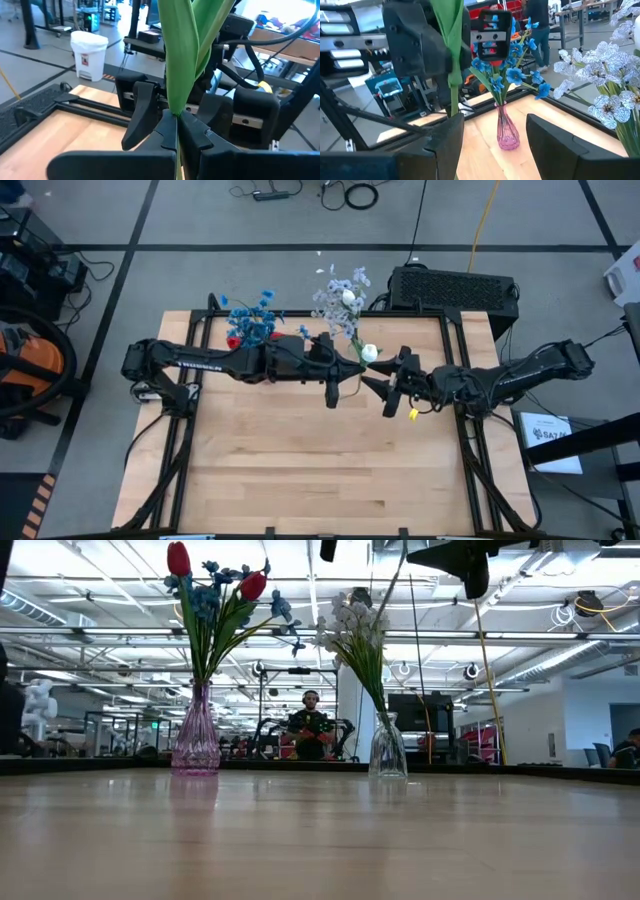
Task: Sort flowers into vase by color
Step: Put the white tulip into the transparent vase
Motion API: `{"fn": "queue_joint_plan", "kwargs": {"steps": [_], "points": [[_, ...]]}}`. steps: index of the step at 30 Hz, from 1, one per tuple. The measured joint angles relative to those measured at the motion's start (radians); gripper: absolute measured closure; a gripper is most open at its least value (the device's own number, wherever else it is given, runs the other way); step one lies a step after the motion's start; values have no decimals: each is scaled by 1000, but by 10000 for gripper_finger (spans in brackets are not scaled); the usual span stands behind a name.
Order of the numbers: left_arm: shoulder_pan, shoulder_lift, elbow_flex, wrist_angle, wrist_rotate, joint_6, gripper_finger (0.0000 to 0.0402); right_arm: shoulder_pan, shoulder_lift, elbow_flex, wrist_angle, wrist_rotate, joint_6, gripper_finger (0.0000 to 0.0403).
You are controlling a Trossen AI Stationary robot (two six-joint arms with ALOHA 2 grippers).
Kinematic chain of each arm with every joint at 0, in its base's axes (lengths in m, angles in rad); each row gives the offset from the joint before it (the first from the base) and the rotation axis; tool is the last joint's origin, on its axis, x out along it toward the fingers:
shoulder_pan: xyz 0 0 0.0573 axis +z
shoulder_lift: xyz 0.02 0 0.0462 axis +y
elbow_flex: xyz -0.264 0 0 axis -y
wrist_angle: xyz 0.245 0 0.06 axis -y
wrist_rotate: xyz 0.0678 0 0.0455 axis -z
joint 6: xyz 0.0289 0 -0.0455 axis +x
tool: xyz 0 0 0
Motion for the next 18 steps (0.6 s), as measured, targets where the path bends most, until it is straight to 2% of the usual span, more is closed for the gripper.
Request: {"fn": "queue_joint_plan", "kwargs": {"steps": [5,18], "points": [[9,0,1,-13,52,0,400,0,3,0,26,5,12,195],[8,-1,2,-50,75,-2,400,-17,4,0,102,2,-24,195]]}}
